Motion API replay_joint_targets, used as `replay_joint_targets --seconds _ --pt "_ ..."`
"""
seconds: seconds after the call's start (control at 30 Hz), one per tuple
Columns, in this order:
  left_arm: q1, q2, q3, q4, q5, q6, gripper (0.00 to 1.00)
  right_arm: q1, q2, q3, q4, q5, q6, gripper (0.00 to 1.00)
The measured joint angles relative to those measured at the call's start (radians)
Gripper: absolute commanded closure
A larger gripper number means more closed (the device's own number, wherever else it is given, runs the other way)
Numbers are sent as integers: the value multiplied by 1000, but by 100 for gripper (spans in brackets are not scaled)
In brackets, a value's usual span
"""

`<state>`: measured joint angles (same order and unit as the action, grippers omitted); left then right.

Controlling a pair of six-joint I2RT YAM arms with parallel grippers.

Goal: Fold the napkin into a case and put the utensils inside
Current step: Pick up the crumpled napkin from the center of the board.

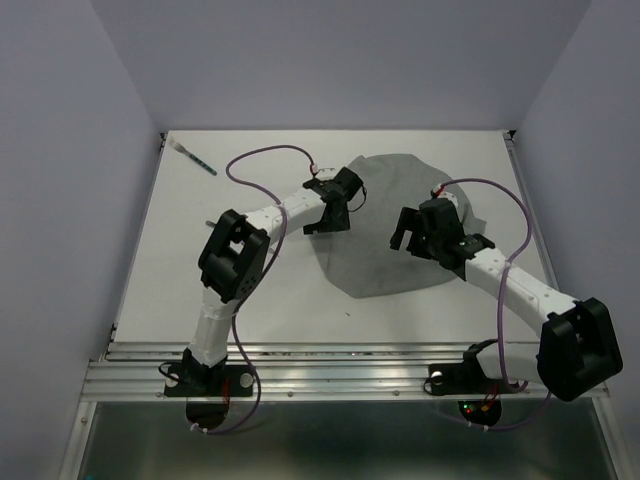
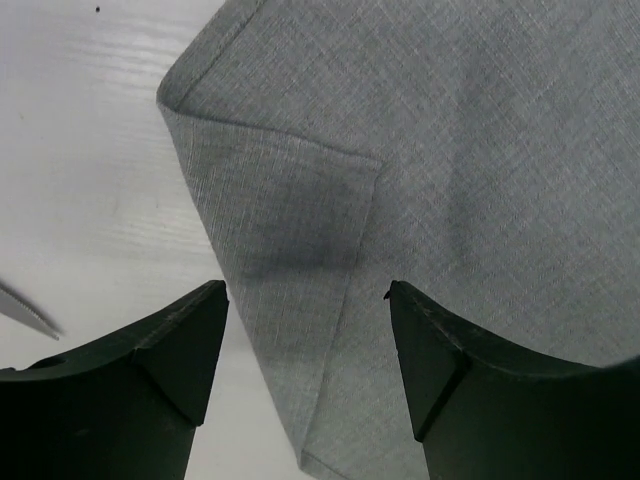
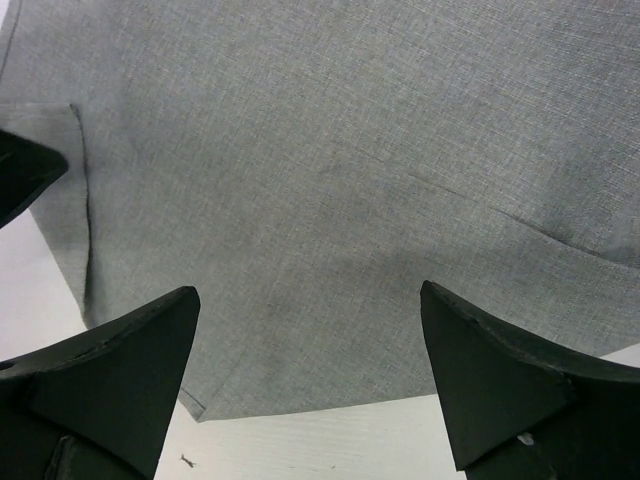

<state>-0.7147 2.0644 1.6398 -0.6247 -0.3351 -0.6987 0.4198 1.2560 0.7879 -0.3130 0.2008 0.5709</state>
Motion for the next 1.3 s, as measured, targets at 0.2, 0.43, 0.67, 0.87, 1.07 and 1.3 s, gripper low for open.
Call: replay_joint_targets --seconds 0.2,0.43,0.67,0.87,1.07,1.3 --pt "5 126 137 -23 -27 19 27 0 -14 -4 -1 -18 9 4" --pt "10 246 299 -73 -68 27 32 0 -19 -5 -2 -19 8 3" --pt "9 271 313 -98 -89 25 51 0 -19 -5 -2 -19 5 3" --pt "9 270 303 -95 -95 29 64 0 -19 -5 -2 -19 5 3" --pt "9 254 269 -80 -109 37 78 0 -19 -5 -2 -18 5 3" --pt "9 214 220 -75 -110 49 100 0 -18 -5 -3 -18 5 4"
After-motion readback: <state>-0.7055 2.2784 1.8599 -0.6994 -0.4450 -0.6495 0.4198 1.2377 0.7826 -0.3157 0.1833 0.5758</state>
